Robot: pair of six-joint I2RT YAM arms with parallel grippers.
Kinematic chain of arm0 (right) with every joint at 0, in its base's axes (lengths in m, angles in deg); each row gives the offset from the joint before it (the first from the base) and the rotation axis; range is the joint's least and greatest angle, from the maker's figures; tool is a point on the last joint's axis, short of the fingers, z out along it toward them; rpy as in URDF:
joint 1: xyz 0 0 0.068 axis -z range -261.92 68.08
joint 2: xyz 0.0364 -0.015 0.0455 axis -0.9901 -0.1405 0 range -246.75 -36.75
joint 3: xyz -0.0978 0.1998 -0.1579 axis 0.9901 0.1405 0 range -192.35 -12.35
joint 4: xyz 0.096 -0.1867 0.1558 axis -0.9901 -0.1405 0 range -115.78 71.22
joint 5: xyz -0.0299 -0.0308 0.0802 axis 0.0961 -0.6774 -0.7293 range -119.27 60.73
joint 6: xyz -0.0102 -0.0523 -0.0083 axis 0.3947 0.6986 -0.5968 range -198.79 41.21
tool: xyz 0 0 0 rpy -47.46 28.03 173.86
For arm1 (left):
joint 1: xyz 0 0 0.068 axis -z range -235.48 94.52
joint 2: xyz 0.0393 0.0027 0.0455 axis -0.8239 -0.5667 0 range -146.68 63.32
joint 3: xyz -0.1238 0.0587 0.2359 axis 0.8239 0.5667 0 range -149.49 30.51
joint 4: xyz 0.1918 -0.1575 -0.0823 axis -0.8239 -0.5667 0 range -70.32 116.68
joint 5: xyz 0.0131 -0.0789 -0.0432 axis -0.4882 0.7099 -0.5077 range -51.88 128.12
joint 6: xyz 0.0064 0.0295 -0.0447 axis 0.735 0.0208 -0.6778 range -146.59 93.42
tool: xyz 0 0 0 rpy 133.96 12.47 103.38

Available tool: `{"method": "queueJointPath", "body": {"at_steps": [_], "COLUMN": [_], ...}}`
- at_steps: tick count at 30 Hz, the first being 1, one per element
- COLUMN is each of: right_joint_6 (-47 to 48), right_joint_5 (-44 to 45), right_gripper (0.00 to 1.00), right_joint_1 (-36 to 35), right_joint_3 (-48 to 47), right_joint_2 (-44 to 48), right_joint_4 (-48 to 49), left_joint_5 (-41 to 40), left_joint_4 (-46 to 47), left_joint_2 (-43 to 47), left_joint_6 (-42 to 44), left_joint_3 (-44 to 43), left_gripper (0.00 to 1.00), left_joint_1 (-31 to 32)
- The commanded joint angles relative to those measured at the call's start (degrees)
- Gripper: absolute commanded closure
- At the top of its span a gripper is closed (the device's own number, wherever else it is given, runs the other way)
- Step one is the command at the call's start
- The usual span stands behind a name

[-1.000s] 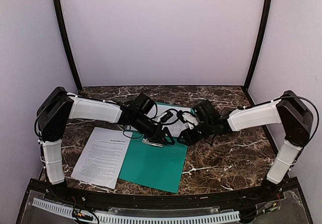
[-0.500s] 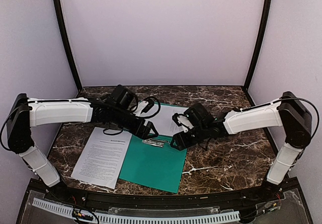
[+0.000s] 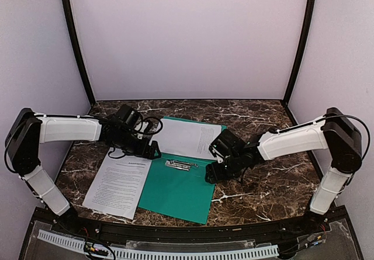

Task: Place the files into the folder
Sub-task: Move the folder with some files to the center of the board.

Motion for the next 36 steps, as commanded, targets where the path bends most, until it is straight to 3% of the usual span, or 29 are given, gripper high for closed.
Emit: {"method": "queueJointPath", "body": {"at_steps": [1,10,18,27,36], "right_joint_6": [-2.72,-5.66,-8.64,-9.73,-9.64], "right_joint_5": [1.00,-1.20,-5.53,-7.55,-7.99], "right_gripper": [0.29,0.29,0.31,0.31,0.32], "right_joint_1": [-0.69,-0.47,1.36,3.46,3.97], "right_joint_3": [0.09,-1.81,-2.18,-2.30,-2.08], "right_joint_2": [0.62,-1.83,-3.71,-4.46,-4.56], "right_joint_4": [-0.93,-1.90,1.06,3.05,2.85], "left_joint_5": [1.15,-0.67,-0.17,-0.54,-4.56], "left_joint_4": [1.60,-0.57,-1.31,-2.56,-0.96], "left_joint_2": [-4.90,-16.45,-20.47,-20.51,-14.17], "left_joint_6": [-0.98,0.90,1.16,1.37,0.91], "left_joint_3": [-2.77,-12.16,-15.29,-15.31,-13.52], "left_gripper": [0.05,0.06,0.07,0.09,0.08], "left_joint_1": [-3.80,-5.88,-6.04,-6.14,-7.04]}}
